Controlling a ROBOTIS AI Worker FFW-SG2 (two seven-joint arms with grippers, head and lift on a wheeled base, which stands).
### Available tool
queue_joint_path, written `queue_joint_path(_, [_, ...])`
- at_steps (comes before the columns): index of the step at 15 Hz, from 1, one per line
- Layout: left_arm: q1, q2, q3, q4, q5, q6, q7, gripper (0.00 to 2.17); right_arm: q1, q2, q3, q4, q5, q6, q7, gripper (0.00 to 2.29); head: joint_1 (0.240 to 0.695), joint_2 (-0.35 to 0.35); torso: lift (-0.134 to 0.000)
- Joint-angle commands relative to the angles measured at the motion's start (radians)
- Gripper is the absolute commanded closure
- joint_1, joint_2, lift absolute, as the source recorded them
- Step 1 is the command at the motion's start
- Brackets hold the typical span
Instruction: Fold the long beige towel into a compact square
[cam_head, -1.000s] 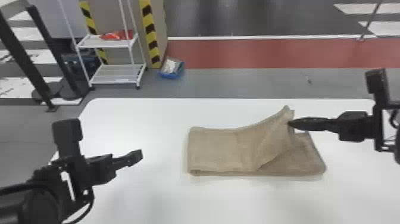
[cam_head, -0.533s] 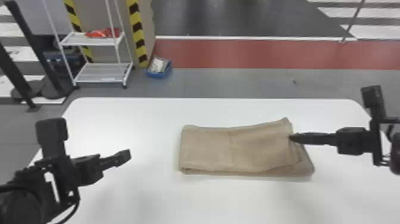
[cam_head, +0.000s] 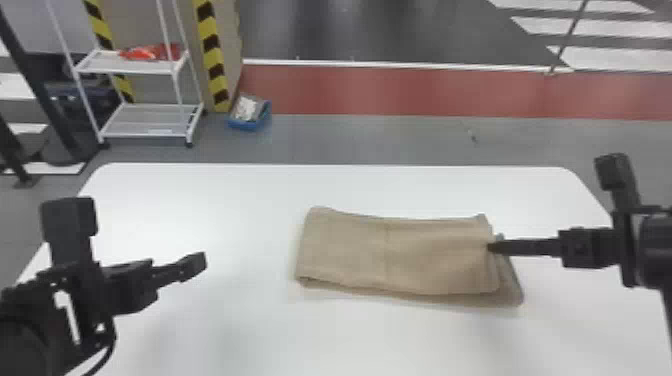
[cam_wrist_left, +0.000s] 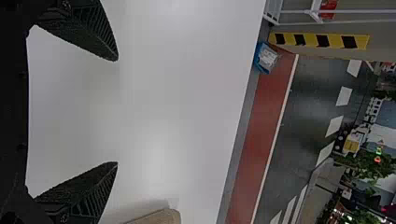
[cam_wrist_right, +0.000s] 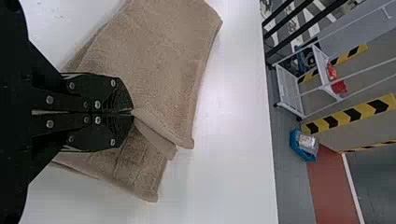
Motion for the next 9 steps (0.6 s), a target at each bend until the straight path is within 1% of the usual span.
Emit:
queue_joint_path(1, [0.0,-0.007,-0.002,0.0,-0.001,0.002,-0.002,0.09,0.015,0.001,0.025,0.009,0.057,-0.033,0.003,1.5,0.695,-0.06,-0.124])
queue_joint_path(2, [0.0,-0.007,-0.004,0.0,-0.001,0.002,-0.003,0.09,0.024,-0.001,0.034,0.01,0.063,-0.033,0.003,1.5,0.695,-0.065,-0.124])
queue_joint_path(4, [-0.003,-0.007,-0.004,0.002,-0.002,0.002,-0.006,0.09,0.039,0.01,0.037,-0.01,0.04,0.001,0.003,1.51,0.695,-0.07,-0.124])
queue_joint_path(6, [-0.009,-0.007,-0.005,0.003,-0.01,0.002,-0.012,0.09,0.044,0.008,-0.018,-0.146,-0.05,0.194,0.003,1.51,0.695,-0.063,-0.124])
queue_joint_path(7, [-0.009,-0.007,-0.007,0.003,-0.011,0.002,-0.014,0.09,0.053,0.005,-0.049,-0.214,-0.072,0.243,0.003,1.51,0.695,-0.059,-0.124])
queue_joint_path(8, [-0.009,-0.007,-0.007,0.005,-0.011,0.002,-0.017,0.09,0.091,-0.001,-0.066,-0.255,-0.083,0.264,0.003,1.51,0.695,-0.055,-0.124])
queue_joint_path(9, [-0.009,-0.007,-0.005,0.01,-0.011,-0.001,-0.02,0.09,0.145,-0.013,-0.061,-0.257,-0.067,0.231,0.003,1.51,0.695,-0.058,-0.124])
